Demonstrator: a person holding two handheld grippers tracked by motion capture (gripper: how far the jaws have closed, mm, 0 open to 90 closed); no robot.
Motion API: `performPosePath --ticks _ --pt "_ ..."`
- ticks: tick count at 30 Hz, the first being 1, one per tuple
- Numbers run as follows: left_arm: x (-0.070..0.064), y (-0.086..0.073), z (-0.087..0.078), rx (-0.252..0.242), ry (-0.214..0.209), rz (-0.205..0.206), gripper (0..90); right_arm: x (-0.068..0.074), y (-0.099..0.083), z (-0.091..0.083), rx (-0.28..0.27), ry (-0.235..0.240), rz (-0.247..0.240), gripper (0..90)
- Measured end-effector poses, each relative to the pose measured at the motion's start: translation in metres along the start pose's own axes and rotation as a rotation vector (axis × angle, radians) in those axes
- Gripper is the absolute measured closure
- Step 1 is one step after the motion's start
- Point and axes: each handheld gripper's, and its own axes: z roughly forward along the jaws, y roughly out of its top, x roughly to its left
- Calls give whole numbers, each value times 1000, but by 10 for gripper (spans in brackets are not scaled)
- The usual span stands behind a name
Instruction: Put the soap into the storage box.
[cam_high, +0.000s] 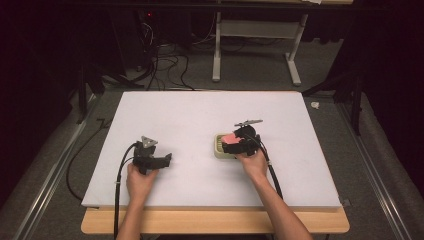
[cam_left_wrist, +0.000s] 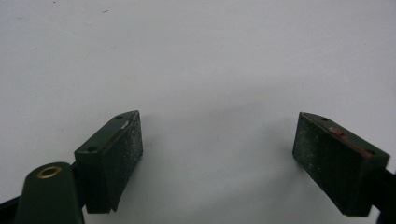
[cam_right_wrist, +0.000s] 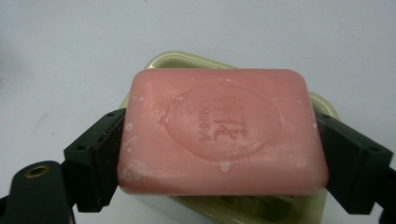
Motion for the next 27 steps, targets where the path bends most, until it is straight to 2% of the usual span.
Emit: performPosePath --ticks 13,27 --pt "0 0 0 0 0 0 166 1 0 7 13 -11 14 136" --pt "0 0 0 -1 0 0 166 2 -1 10 17 4 33 134"
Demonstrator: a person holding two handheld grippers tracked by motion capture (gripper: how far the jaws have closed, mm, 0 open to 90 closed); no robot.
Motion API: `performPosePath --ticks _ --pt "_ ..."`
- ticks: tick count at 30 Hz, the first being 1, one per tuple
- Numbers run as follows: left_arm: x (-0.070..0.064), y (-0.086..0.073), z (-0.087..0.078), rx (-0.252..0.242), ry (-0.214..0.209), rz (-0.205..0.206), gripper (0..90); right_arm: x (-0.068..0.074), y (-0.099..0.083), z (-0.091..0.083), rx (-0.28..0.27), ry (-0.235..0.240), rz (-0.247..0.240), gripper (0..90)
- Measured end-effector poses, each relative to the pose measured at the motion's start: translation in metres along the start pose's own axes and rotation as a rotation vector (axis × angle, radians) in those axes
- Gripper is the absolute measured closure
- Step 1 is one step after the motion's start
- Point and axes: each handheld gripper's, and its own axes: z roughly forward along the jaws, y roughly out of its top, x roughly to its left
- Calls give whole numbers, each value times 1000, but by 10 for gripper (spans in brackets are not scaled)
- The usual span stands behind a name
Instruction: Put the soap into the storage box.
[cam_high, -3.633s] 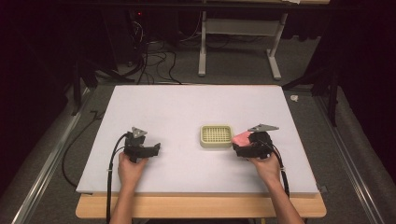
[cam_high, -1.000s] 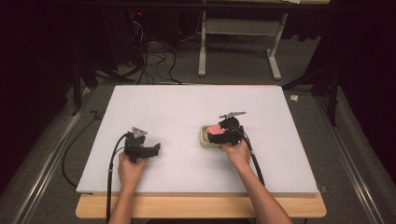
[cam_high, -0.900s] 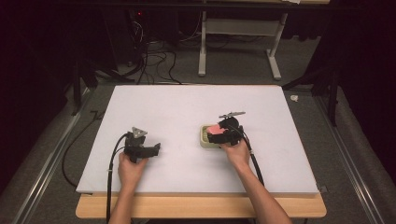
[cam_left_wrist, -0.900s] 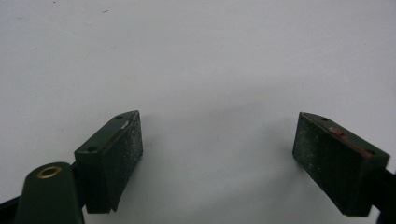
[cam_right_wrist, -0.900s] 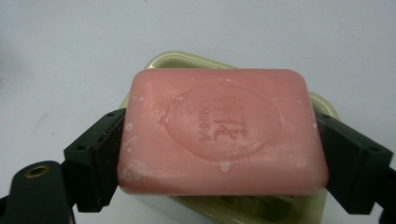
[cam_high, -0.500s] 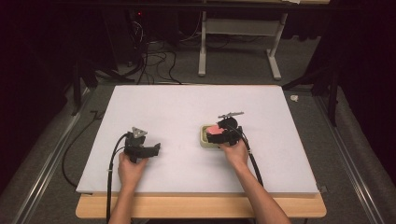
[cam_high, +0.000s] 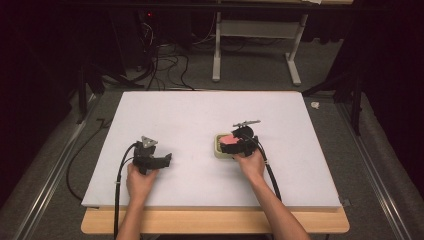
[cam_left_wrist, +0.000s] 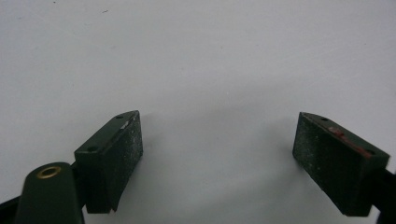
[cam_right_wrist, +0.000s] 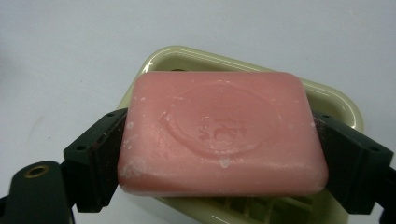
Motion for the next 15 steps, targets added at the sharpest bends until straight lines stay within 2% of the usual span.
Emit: performPosePath --ticks 4,10,15 --pt "0 0 0 0 0 0 166 1 0 0 3 -2 1 133" --pt "0 0 0 0 0 0 167 0 2 -7 -37 10 6 136" --pt "0 0 0 0 0 0 167 0 2 -9 -46 11 7 136"
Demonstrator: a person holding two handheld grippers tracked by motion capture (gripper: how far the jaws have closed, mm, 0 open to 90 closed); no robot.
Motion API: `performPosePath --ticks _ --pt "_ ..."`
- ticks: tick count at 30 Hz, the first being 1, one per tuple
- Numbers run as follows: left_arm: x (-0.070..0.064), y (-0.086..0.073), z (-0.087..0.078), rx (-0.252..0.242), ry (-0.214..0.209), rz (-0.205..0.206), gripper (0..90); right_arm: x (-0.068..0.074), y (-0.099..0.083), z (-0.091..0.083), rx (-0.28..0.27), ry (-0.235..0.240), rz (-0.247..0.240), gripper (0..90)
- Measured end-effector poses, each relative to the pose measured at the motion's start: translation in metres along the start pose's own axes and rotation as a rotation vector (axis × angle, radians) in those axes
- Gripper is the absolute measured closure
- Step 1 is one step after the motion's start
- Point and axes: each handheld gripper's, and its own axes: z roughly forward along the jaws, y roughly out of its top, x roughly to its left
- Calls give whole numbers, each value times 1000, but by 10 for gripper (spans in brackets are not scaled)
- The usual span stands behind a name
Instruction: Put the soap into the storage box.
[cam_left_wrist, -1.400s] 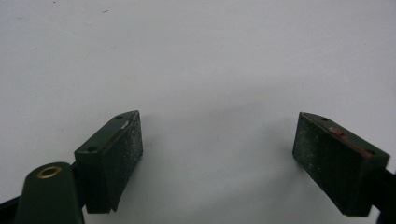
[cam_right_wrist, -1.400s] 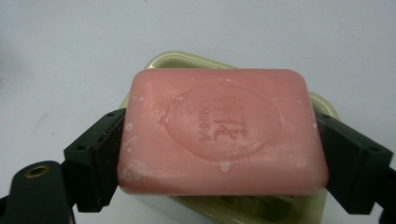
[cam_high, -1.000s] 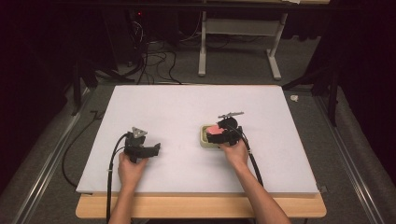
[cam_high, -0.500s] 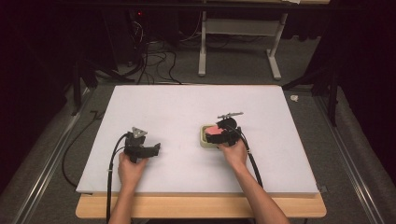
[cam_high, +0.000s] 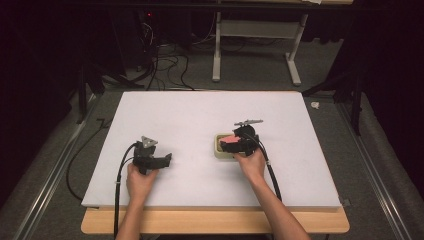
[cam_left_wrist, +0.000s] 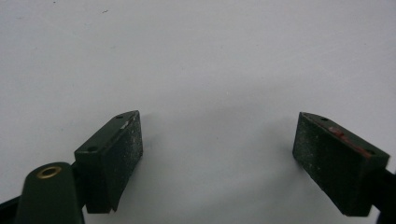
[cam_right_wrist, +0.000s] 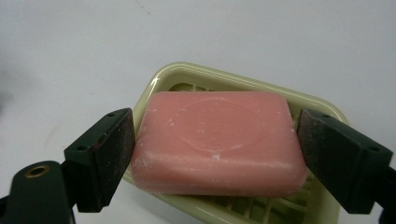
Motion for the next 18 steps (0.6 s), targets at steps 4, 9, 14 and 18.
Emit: performPosePath --ticks 4,9,14,18 --pt "0 0 0 0 0 0 167 1 0 -1 -4 5 -4 135" --pt "0 0 0 0 0 0 166 1 0 -3 -15 12 -14 138" --pt "0 0 0 0 0 -1 166 -1 0 -8 -32 10 -27 139" --pt "0 0 0 0 0 -1 167 -4 -1 -15 -46 6 -37 144"
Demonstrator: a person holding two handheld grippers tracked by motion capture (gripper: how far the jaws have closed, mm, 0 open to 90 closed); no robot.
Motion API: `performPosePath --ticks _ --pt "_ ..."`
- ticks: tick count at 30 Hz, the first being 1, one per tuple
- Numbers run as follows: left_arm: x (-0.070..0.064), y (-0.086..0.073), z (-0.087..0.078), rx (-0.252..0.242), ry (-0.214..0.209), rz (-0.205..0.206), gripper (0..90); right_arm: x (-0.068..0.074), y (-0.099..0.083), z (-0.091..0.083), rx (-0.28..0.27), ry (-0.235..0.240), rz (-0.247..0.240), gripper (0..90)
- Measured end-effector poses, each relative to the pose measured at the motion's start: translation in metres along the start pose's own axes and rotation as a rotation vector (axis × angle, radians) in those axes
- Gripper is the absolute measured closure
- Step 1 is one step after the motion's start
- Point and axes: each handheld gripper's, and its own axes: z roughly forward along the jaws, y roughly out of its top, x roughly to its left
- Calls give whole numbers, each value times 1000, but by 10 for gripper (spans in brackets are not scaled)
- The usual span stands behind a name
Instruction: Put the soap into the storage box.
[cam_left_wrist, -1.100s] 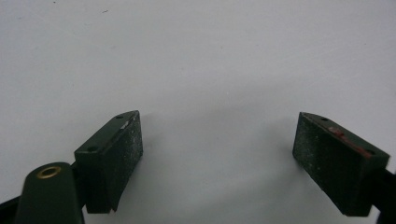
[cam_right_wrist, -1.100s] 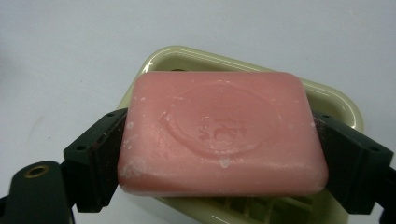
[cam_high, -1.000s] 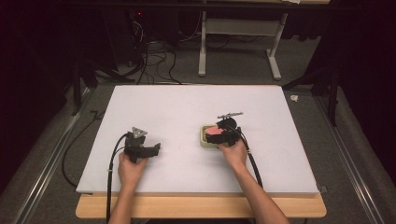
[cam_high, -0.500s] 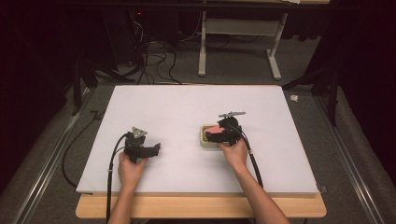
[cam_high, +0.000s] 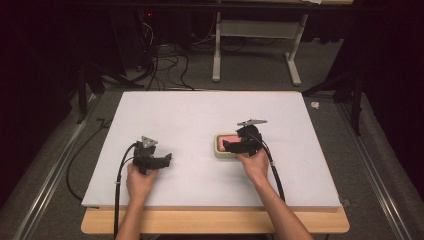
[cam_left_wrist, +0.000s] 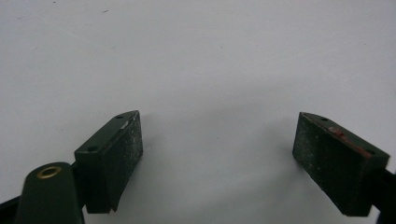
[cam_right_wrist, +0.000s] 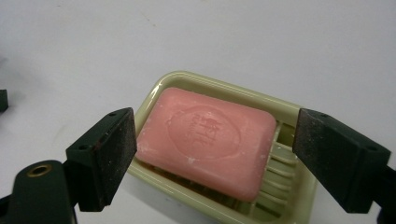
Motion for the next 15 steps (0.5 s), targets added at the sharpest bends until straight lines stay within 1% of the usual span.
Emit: performPosePath --ticks 3,6,9,15 --pt "0 0 0 0 0 0 167 -4 -1 -5 -15 -11 -16 149" --pt "0 0 0 0 0 -1 166 -8 -2 -11 -32 -21 -21 155" --pt "0 0 0 0 0 -1 167 -13 -3 -17 -45 -23 -17 162" --pt "0 0 0 0 0 -1 166 -22 -7 -24 -55 -31 -14 171"
